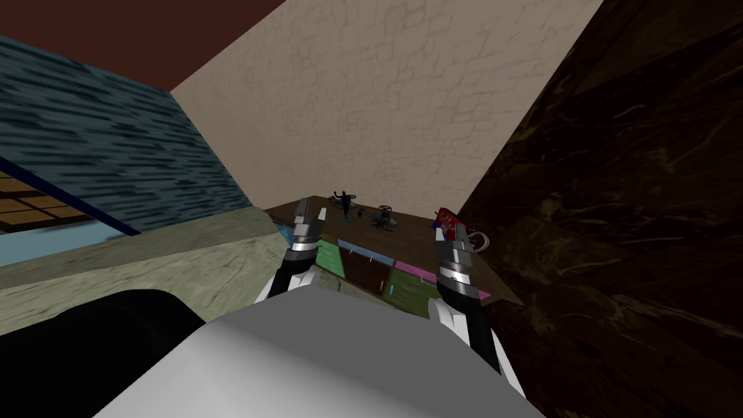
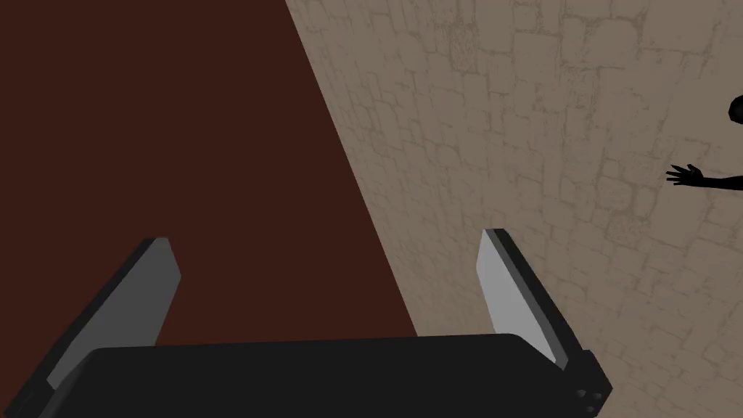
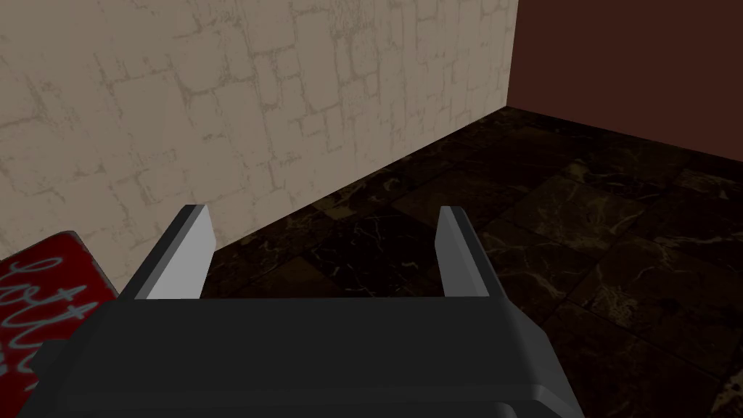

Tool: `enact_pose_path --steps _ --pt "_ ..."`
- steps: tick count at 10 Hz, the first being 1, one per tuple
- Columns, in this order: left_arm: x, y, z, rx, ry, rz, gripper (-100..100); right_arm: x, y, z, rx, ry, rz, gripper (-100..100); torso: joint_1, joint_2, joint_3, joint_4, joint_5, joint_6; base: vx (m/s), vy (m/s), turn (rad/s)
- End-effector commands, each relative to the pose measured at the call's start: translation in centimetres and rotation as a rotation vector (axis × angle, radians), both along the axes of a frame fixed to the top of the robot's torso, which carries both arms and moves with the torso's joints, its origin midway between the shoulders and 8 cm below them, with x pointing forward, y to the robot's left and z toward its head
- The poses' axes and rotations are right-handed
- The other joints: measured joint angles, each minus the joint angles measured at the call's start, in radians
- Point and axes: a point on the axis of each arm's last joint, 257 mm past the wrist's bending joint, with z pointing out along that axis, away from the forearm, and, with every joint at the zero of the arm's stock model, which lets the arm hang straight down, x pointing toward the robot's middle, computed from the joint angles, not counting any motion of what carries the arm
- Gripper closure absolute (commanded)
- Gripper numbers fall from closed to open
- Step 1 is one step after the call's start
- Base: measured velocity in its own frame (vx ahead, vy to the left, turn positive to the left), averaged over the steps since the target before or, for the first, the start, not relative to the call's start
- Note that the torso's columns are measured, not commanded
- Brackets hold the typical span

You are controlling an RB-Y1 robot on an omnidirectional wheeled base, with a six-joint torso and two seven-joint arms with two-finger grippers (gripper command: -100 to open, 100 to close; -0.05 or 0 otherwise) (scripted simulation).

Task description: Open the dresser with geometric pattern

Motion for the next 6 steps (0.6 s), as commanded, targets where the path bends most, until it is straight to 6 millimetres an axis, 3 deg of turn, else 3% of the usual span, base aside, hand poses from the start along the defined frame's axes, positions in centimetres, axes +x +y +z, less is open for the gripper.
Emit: enact_pose_path --steps 1,6 --pt "0.0 0.0 0.0 0.0 0.0 0.0 0 0.0 0.0 0.0 0.0 0.0 0.0 0 0.0 0.04 -0.082 0.041 0.0 0.0 0.0 0.0 0.0" --pt "-0.01 0.0 0.01 0.0 0.0 0.0 0 -0.01 0.0 0.01 0.0 0.0 0.0 0 0.0 0.396 -0.792 0.396 0.0 0.0 0.0 0.0 0.0"
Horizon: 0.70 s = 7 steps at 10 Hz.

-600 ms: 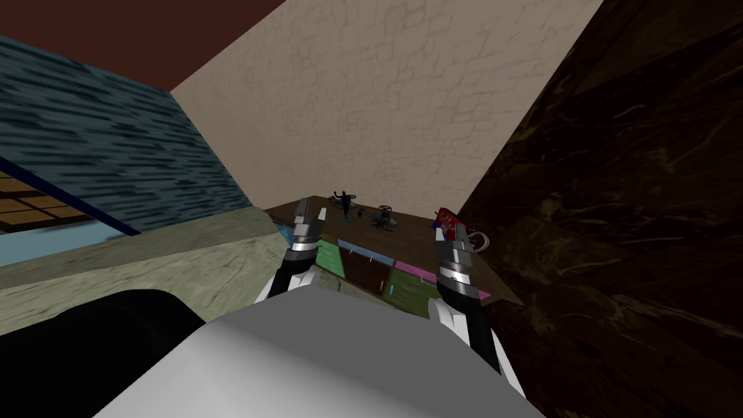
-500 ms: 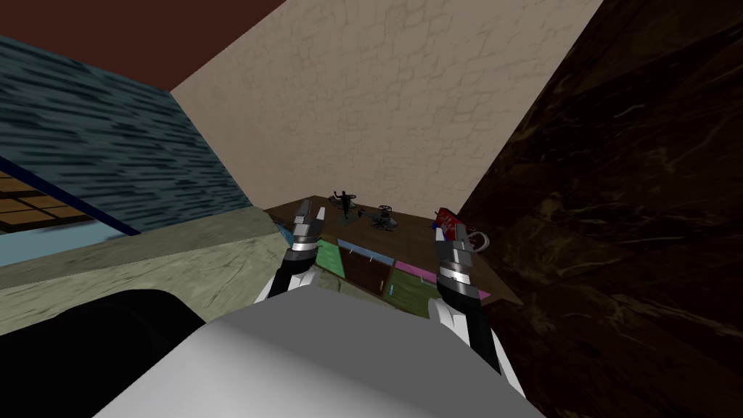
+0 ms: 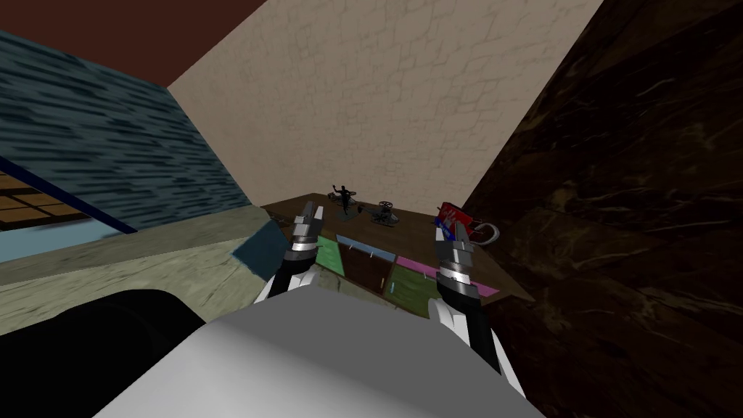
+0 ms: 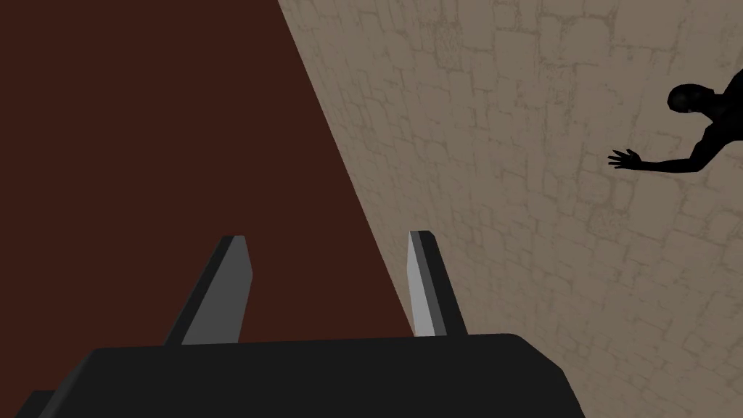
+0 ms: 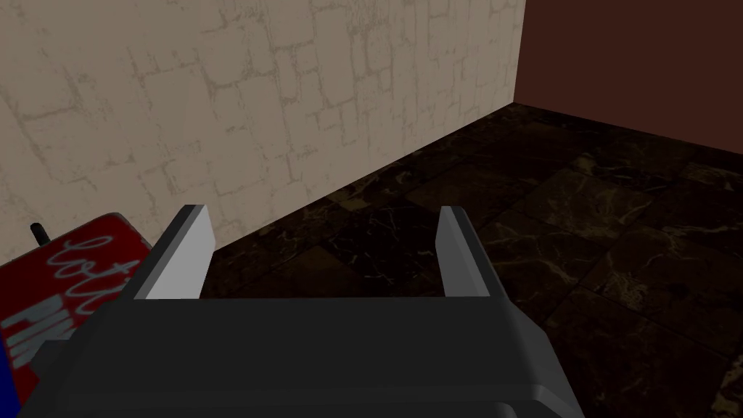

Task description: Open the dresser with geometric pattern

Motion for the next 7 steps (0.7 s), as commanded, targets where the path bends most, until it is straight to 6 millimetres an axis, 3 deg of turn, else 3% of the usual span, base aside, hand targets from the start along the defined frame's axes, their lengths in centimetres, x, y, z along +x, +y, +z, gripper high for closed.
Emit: enact_pose_path --steps 1,3,4,7 --pt "0.0 0.0 0.0 0.0 0.0 0.0 0 0.0 0.0 0.0 0.0 0.0 0.0 0 0.0 0.074 -0.147 0.074 0.0 0.0 0.0 0.0 0.0" --pt "0.0 0.0 0.0 0.0 0.0 0.0 0 0.0 0.0 0.0 0.0 0.0 0.0 0 0.0 0.222 -0.443 0.221 0.0 0.0 0.0 0.0 0.0" --pt "0.3 -0.6 -0.5 0.038 0.011 -0.022 -100 0.0 0.0 0.0 0.0 0.0 0.0 0 0.0 0.295 -0.59 0.295 0.0 0.0 0.006 -0.005 -0.004" --pt "1.0 -1.8 -2.1 0.112 0.036 -0.064 -100 0.0 0.0 0.0 0.0 0.001 0.0 0 0.0 0.341 -0.683 0.341 0.0 0.0 0.001 -0.012 -0.007"
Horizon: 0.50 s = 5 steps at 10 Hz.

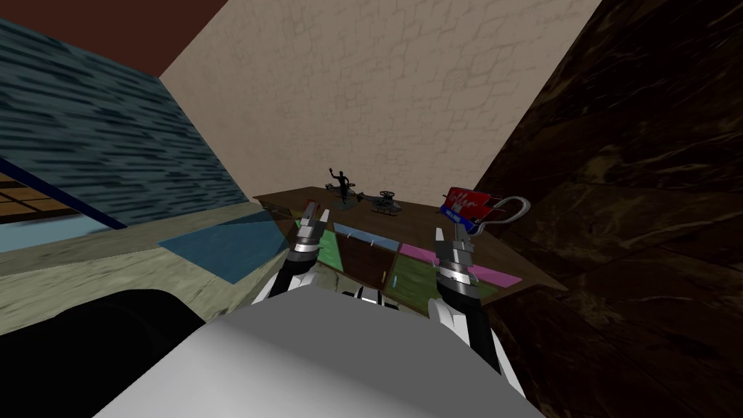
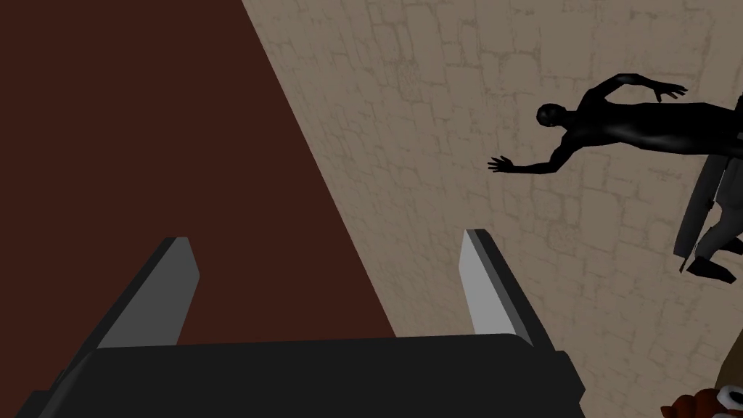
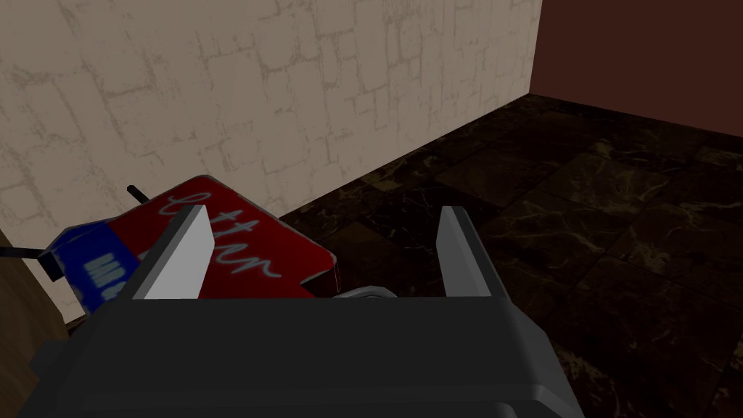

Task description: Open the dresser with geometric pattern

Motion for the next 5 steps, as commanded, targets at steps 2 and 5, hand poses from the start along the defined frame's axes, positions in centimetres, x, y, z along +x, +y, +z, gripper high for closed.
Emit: enact_pose_path --steps 2,5 --pt "1.0 -0.9 -2.3 0.076 0.031 -0.04 -100 0.0 0.0 0.0 0.0 0.0 0.0 0 0.0 0.001 -0.001 0.001 0.0 0.0 0.004 -0.018 -0.008" --pt "1.9 -1.2 -4.7 0.113 0.056 -0.058 -100 0.0 0.0 0.0 0.0 0.0 0.0 0 0.0 0.001 -0.001 0.001 0.0 0.0 0.004 -0.022 -0.011"
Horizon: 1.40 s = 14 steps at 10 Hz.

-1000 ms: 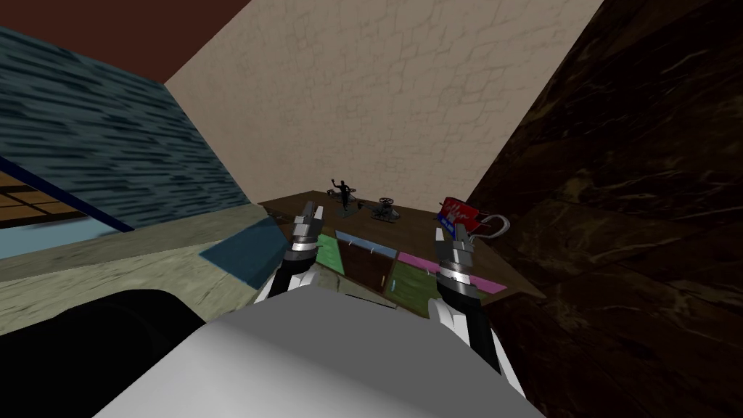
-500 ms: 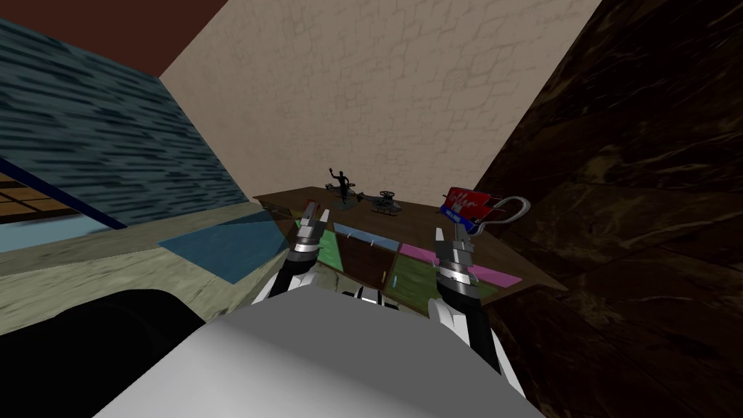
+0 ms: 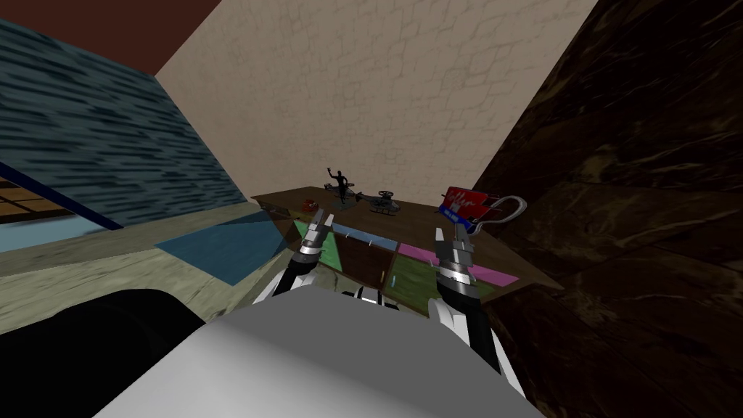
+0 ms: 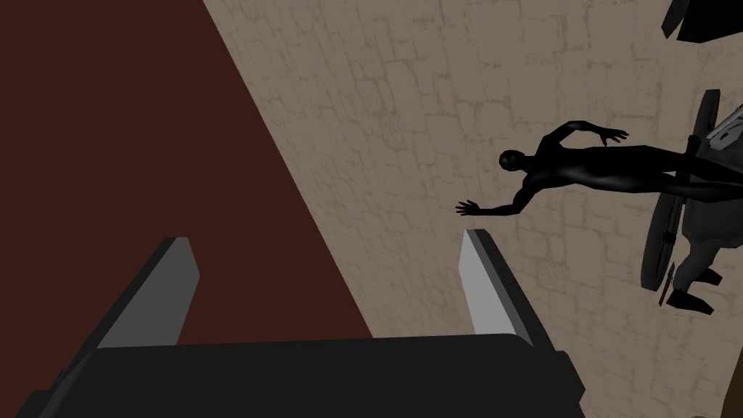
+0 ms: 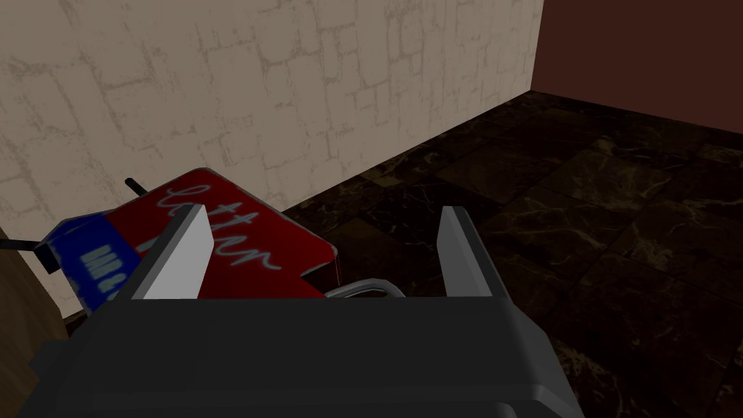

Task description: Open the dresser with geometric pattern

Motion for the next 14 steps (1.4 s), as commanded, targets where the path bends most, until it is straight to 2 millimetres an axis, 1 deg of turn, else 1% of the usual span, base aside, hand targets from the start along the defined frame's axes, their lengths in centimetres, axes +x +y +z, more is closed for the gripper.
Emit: enact_pose_path --steps 1,4,5,6,9,14 --pt "0.8 -0.2 -2.2 0.029 0.022 -0.012 -100 0.0 0.0 0.0 0.0 0.0 0.0 0 0.0 0.0 0.0 0.0 0.0 0.0 0.006 -0.023 -0.011" --pt "1.5 -0.3 -4.5 0.048 0.036 -0.021 -100 0.0 0.0 0.0 0.0 0.0 0.0 0 0.0 0.0 0.0 0.0 0.0 0.0 0.005 -0.024 -0.012" --pt "1.6 -0.2 -5.0 0.048 0.046 -0.019 -100 0.0 0.0 0.0 0.0 0.0 0.0 0 0.0 0.0 0.0 0.0 0.0 0.0 0.002 -0.017 -0.002" --pt "1.9 -0.2 -5.9 0.053 0.054 -0.021 -100 0.0 0.0 0.0 0.0 0.0 0.0 0 0.001 0.0 0.0 0.0 0.0 0.0 0.005 -0.016 -0.009" --pt "2.3 -0.2 -7.9 0.065 0.07 -0.025 -100 0.0 0.0 0.0 0.0 0.0 0.0 0 0.0 0.0 0.0 0.0 0.0 0.0 0.006 -0.02 -0.011" --pt "2.9 -0.2 -11.8 0.087 0.1 -0.034 -100 0.0 0.0 0.0 0.0 0.0 0.0 0 0.001 0.0 0.0 0.0 0.0 0.0 0.004 -0.023 -0.01"
